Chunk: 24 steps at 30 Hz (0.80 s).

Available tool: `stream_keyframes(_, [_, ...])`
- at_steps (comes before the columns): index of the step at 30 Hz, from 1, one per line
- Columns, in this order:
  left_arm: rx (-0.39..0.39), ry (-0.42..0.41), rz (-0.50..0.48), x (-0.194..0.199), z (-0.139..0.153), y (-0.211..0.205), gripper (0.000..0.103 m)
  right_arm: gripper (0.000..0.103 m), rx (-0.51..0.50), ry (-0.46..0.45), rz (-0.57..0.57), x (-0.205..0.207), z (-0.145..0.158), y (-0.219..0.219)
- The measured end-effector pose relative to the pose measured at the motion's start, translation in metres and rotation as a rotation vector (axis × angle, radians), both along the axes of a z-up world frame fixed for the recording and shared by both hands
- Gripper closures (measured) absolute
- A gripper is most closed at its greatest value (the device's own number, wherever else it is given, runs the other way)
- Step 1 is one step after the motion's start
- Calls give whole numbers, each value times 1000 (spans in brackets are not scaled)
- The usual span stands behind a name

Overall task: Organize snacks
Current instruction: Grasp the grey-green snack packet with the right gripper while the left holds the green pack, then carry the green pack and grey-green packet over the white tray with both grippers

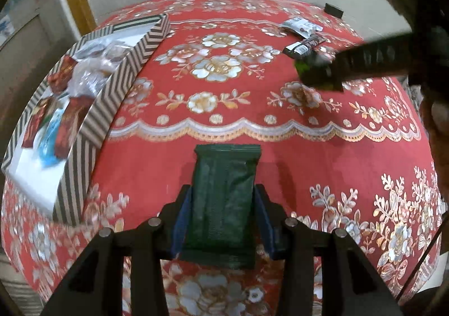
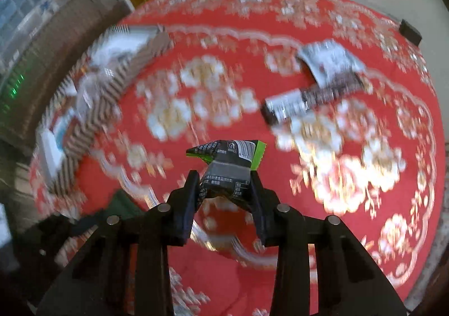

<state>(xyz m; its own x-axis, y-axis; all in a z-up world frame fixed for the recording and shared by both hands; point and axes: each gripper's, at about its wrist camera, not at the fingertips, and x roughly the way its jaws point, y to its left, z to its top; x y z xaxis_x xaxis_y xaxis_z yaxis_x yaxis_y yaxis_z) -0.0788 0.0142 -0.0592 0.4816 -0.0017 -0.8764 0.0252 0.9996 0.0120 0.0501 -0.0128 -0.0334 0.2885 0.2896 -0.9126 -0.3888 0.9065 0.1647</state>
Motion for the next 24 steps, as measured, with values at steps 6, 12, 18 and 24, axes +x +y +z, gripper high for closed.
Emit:
stream_keyframes(6, [19,2,11,-4,1,-2,57,69,-48,38,49,-10,-16,-1])
stream_keyframes(12, [9,21,-26,3,1,-1,57,69,-16,13,33,-15,-15,-2])
stream_keyframes(18, [14,17,-70,14,2,-5,57,69,48,-13,-39,-18,-19,-17])
stream_keyframes(24, [4,20,-76,27,3,-4,57,68,105,-38,-38,-18,-25,-31])
